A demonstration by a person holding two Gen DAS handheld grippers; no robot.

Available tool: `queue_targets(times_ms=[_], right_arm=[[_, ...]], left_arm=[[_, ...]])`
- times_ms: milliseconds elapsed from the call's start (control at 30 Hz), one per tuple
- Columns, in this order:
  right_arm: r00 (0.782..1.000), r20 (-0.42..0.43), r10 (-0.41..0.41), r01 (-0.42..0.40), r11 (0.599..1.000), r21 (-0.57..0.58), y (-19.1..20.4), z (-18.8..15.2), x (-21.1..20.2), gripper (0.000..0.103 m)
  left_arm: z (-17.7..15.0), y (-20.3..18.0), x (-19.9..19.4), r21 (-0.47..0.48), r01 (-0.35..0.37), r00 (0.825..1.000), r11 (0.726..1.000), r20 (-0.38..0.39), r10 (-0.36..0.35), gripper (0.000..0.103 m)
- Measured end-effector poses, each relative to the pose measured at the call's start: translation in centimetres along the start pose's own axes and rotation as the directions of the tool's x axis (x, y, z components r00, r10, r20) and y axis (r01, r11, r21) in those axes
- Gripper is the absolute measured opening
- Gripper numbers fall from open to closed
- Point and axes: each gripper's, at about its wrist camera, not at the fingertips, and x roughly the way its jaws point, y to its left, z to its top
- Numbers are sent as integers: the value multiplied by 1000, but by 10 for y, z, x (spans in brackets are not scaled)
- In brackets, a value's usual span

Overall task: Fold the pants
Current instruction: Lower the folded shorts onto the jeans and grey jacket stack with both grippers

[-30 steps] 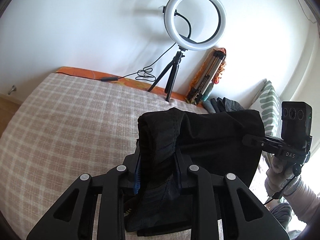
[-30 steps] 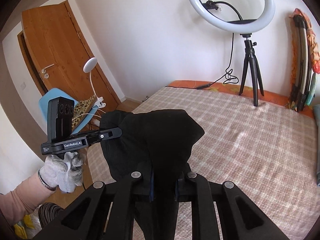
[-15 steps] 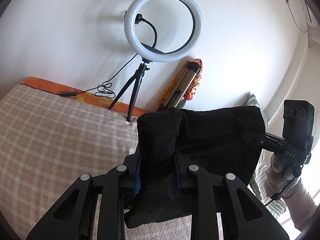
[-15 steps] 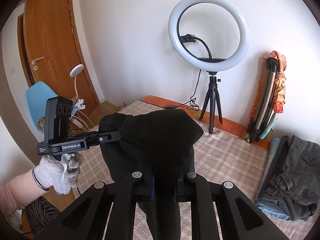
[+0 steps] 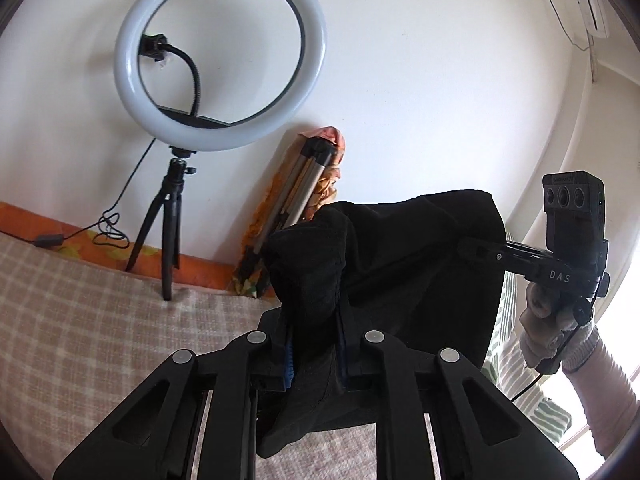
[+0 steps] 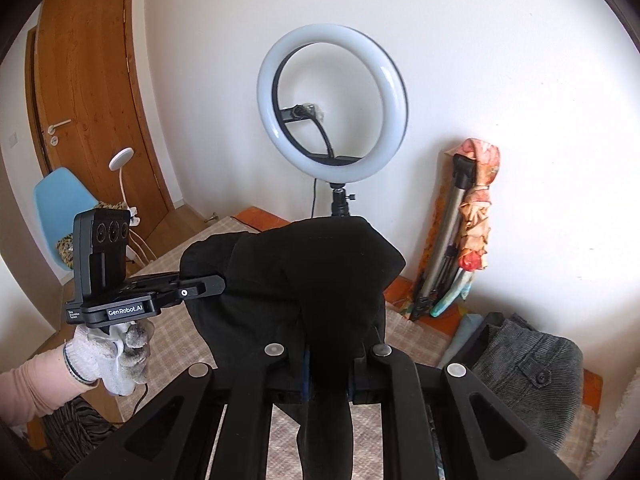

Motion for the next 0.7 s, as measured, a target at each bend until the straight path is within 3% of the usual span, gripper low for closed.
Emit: queue_targets(times_ms=[333,567,633,700], right_arm=[[990,-42,-138,142,983,115,-157,-33,-22,10],[976,-101,-195,212,955,209,-253,-77,-12,10],[969,-124,-212,236,944,230,-270,-89,0,14],[951,-166,-262,299,919,256,-284,-99,15,35]], left_arm=[[5,-70,143,21,107,984,994,-148,-103,13],[4,-99,223,43,111,962,993,-254,-97,12],[9,-96,245,43,81,962,996,-266,-66,12],[12,-91,257,38,50,959,998,-280,-38,12]])
